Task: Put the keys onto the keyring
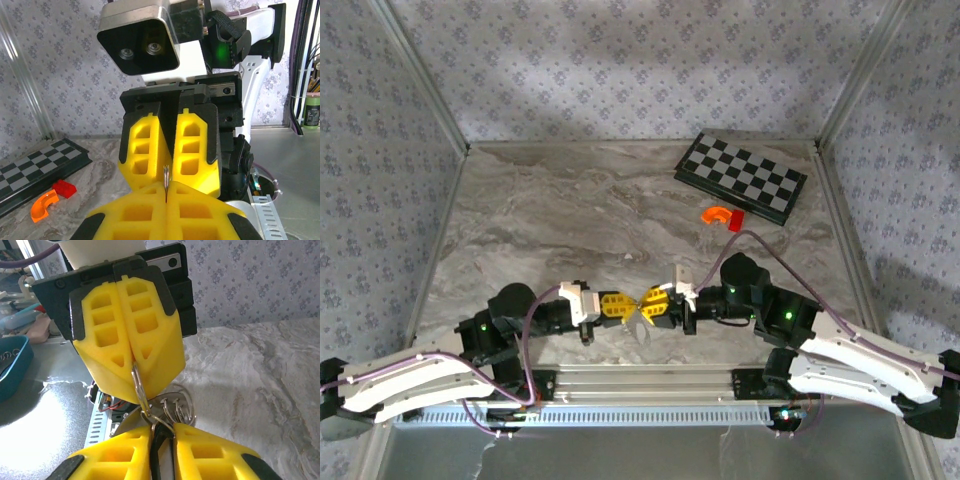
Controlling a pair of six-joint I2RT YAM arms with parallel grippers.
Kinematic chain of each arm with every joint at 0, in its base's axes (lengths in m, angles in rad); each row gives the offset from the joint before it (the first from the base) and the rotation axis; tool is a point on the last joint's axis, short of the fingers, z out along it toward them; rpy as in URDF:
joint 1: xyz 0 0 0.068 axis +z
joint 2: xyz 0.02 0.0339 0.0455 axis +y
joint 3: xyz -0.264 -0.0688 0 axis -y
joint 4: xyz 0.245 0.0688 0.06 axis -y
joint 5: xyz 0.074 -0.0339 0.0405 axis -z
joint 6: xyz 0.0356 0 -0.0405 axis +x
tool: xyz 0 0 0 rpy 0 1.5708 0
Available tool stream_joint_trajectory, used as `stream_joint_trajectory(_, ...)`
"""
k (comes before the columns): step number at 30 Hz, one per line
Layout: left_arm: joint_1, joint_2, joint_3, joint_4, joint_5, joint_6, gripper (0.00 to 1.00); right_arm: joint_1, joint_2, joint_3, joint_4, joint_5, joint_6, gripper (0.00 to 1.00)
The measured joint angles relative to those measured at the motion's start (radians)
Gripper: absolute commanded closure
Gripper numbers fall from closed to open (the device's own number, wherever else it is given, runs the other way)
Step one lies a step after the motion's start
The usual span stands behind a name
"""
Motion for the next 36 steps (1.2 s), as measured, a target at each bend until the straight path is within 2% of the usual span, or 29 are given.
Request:
stream_joint_trajectory(14, 0.000, 0.001, 0.000, -0.006, -0.015, 0.001, 1.00, 0.004, -0.024, 0.013, -0.056, 0.064, -0.046, 0.98)
stream_joint_trajectory(36, 0.000, 0.041, 0.000, -0.049, 0.013, 0.005, 1.00, 0.004, 0.058, 0.110, -0.229, 0.080, -0.091, 0.98)
